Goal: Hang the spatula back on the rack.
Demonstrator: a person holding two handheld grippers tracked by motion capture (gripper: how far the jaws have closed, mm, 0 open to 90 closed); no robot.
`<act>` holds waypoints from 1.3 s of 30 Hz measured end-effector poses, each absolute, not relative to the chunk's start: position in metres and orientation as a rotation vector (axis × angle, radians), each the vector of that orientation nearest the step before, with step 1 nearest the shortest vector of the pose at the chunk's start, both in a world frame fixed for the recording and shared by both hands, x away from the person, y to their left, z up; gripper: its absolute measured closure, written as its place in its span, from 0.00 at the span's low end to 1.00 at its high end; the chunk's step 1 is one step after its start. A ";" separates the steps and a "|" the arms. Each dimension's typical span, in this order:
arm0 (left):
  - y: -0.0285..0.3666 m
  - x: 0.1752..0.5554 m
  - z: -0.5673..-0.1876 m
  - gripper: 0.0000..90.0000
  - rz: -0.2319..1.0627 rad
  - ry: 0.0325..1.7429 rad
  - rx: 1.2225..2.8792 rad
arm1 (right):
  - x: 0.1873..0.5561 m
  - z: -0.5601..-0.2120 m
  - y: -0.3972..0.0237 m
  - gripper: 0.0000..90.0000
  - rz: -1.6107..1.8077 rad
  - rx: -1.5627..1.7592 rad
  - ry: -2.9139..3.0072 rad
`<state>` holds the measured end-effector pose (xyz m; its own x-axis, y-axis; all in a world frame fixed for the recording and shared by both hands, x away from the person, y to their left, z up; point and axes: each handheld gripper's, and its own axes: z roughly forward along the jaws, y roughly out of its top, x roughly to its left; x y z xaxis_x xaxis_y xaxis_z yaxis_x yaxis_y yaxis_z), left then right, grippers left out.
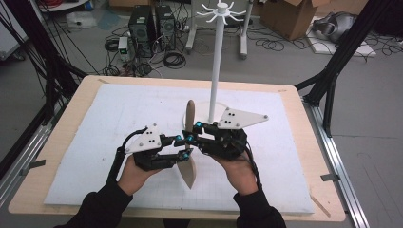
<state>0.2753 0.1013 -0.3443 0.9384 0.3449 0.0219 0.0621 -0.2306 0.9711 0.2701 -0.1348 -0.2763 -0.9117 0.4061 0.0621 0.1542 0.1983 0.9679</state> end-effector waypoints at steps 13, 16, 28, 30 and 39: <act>0.103 0.276 -0.346 0.75 0.083 0.143 1.801 | 0.276 -0.274 -0.151 0.83 1.942 0.317 2.412; 0.102 0.275 -0.346 0.76 0.060 0.110 1.804 | 0.276 -0.274 -0.151 0.83 1.957 0.274 2.436; 0.102 0.273 -0.349 0.87 0.157 0.155 1.842 | 0.271 -0.278 -0.146 0.43 1.894 0.424 2.314; 0.103 0.273 -0.350 0.87 0.171 0.196 1.833 | 0.268 -0.280 -0.146 0.45 1.835 0.460 2.270; 0.103 0.275 -0.350 0.87 0.239 0.289 1.803 | 0.262 -0.288 -0.129 0.57 1.733 0.566 2.193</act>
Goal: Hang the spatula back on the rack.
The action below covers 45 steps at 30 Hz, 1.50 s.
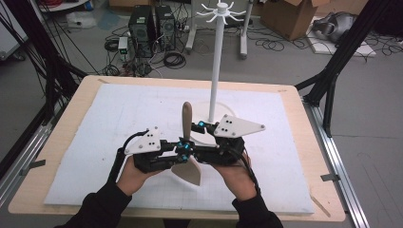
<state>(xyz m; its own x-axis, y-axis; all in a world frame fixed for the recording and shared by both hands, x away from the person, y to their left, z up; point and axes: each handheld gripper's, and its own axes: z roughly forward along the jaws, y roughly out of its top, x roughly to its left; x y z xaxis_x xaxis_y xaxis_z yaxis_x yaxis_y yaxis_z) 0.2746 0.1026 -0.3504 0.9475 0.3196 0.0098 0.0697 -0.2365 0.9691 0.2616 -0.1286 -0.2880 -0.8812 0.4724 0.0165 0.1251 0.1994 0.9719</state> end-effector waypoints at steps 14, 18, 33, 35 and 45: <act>0.111 0.281 -0.354 0.46 0.153 0.304 1.765 | 0.274 -0.287 -0.139 0.85 1.821 0.570 2.240; 0.125 0.282 -0.356 0.30 0.168 0.342 1.745 | 0.284 -0.284 -0.152 0.84 1.843 0.573 2.242; 0.179 0.283 -0.371 0.22 0.266 0.482 1.712 | 0.337 -0.236 -0.159 0.85 1.793 0.575 2.234; 0.183 0.282 -0.372 0.22 0.272 0.489 1.708 | 0.345 -0.232 -0.158 0.85 1.804 0.579 2.228; 0.197 0.281 -0.374 0.23 0.287 0.511 1.706 | 0.376 -0.208 -0.146 0.85 1.751 0.604 2.245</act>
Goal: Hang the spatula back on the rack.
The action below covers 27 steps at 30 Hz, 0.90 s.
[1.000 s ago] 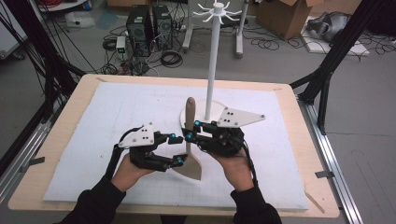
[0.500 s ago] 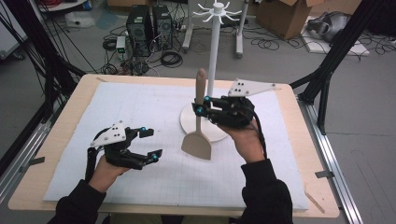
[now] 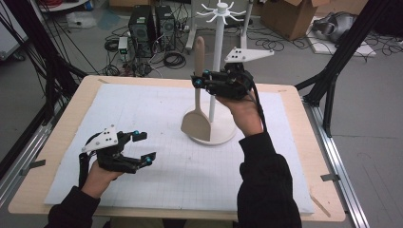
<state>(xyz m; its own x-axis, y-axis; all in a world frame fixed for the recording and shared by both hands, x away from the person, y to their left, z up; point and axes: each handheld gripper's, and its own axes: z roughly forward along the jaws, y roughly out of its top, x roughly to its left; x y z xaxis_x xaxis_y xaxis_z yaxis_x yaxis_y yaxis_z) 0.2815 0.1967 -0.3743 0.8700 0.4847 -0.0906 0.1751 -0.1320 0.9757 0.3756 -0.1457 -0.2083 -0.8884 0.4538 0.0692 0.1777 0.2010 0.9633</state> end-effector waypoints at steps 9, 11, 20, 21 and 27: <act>0.195 0.282 -0.376 0.23 0.285 0.505 1.710 | 0.399 -0.193 -0.147 0.85 1.745 0.663 2.220; 0.195 0.283 -0.376 0.23 0.281 0.505 1.712 | 0.404 -0.191 -0.147 0.85 1.743 0.680 2.220; 0.196 0.284 -0.376 0.23 0.286 0.503 1.713 | 0.415 -0.191 -0.148 0.85 1.735 0.731 2.219; 0.196 0.284 -0.376 0.23 0.283 0.503 1.714 | 0.416 -0.191 -0.149 0.85 1.728 0.740 2.224; 0.196 0.284 -0.375 0.23 0.281 0.502 1.710 | 0.420 -0.193 -0.152 0.85 1.736 0.776 2.209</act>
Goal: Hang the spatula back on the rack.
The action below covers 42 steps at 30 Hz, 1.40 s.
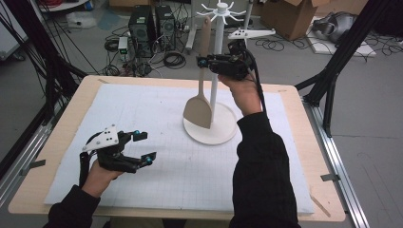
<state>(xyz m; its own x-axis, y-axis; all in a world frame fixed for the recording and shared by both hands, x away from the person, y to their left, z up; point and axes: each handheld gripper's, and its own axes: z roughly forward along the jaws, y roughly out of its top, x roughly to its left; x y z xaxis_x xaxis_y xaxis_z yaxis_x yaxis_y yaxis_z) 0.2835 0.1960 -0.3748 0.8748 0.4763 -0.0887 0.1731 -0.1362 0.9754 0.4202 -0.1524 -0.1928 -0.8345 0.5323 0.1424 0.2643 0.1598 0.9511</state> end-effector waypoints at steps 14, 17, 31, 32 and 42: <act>0.195 0.285 -0.376 0.23 0.281 0.506 1.715 | 0.425 -0.196 -0.161 0.84 1.690 0.853 2.181; 0.197 0.285 -0.376 0.23 0.283 0.507 1.711 | 0.424 -0.197 -0.163 0.73 1.717 0.883 2.164; 0.213 0.288 -0.382 0.23 0.307 0.561 1.668 | 0.383 -0.247 -0.200 0.35 1.577 0.963 2.122; 0.215 0.289 -0.384 0.23 0.321 0.576 1.662 | 0.378 -0.254 -0.204 0.32 1.550 0.965 2.108; 0.221 0.296 -0.394 0.19 0.359 0.587 1.640 | 0.331 -0.305 -0.236 0.18 1.378 0.939 2.028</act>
